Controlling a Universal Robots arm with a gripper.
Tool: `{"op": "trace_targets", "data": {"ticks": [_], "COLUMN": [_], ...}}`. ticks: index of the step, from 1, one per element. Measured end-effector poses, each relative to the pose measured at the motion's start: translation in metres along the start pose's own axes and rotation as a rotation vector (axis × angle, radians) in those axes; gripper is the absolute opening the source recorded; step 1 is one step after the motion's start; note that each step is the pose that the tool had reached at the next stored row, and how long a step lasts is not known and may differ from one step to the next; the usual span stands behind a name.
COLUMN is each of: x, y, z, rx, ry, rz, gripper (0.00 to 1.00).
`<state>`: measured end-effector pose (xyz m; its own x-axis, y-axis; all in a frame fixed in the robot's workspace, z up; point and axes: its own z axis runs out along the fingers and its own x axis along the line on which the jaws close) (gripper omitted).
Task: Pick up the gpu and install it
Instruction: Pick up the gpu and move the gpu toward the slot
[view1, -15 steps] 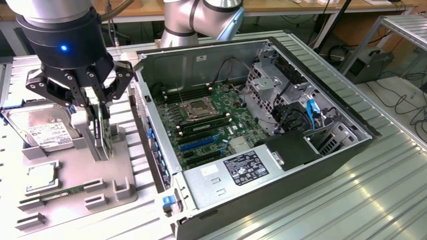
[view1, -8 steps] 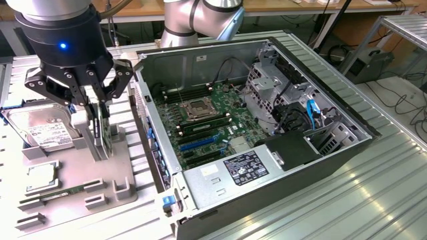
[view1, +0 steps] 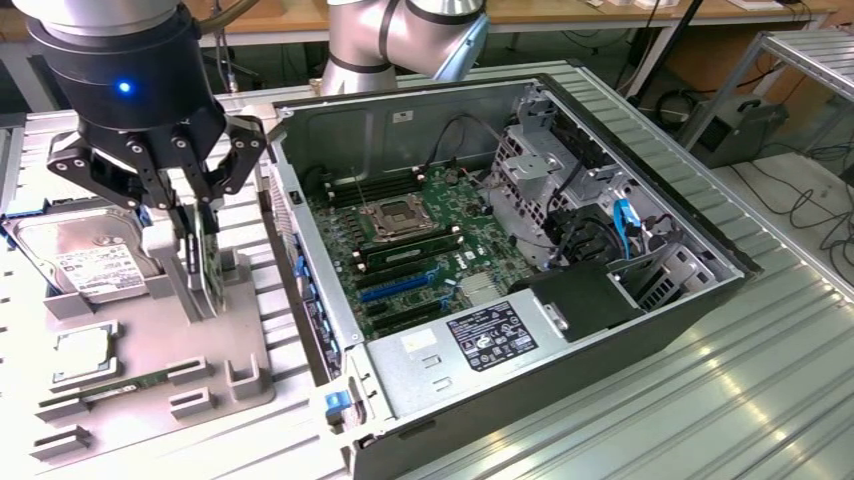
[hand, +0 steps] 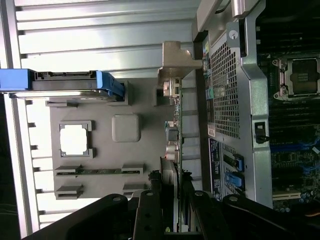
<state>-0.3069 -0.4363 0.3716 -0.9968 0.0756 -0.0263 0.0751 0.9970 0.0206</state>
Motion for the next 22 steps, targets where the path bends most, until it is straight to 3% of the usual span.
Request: {"op": "trace_targets", "data": {"ticks": [22], "x": [-0.0002], "y": [0.0002], "z": [-0.0078], "rx": [0.0], "ry": [0.0001], "rz": [0.0], "gripper": [0.26]}}
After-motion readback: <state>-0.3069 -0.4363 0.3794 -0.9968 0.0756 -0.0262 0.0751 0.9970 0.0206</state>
